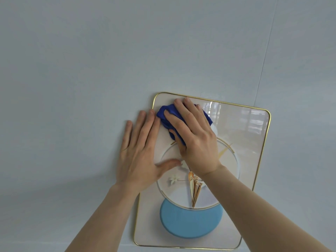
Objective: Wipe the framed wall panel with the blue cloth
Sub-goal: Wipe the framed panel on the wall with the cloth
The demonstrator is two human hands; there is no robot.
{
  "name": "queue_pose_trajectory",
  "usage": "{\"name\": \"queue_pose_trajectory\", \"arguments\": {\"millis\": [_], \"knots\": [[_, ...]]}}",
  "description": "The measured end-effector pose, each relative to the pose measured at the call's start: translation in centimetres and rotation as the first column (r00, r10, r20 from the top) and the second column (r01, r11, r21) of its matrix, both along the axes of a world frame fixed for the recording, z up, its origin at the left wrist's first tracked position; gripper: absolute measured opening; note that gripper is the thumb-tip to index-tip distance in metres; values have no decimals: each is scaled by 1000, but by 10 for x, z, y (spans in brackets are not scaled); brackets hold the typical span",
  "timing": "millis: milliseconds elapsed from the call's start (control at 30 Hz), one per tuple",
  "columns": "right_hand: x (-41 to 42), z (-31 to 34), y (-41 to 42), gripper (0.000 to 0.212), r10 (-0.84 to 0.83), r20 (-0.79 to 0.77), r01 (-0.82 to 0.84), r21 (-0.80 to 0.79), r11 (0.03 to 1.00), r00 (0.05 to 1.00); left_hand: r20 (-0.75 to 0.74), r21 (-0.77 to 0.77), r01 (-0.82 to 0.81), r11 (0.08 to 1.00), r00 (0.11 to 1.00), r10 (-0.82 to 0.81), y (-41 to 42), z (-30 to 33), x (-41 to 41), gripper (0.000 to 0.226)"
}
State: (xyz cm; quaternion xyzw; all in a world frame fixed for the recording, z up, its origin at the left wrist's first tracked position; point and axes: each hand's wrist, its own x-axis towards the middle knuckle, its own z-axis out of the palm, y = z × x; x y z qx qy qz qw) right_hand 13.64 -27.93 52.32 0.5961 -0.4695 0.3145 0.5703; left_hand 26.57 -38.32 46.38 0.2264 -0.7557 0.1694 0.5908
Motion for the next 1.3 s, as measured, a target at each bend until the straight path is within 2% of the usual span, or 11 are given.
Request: {"name": "queue_pose_trajectory", "arguments": {"millis": [233, 400, 767, 933, 1300], "knots": [[-3, -1, 3, 32, 14, -42, -12, 33, 999, 999, 0, 5, 20, 1000, 1000, -20, -1, 1, 2, 128], [-14, -11, 11, 37, 10, -114, 3, 113, 994, 993, -15, -1, 37, 999, 999, -37, -2, 0, 2, 131], [-26, -14, 21, 29, -19, -245, 66, 184, 981, 969, -3, -66, 19, 998, 1000, -19, -5, -2, 2, 121], [-36, -6, 29, 33, -24, -373, 121, 238, 964, 928, -16, -86, 20, 996, 1000, -22, -5, -2, 2, 119], [-38, -3, 36, 28, -40, -424, 158, 247, 956, 905, -39, -85, 39, 996, 998, -42, -5, -3, 1, 117]]}}
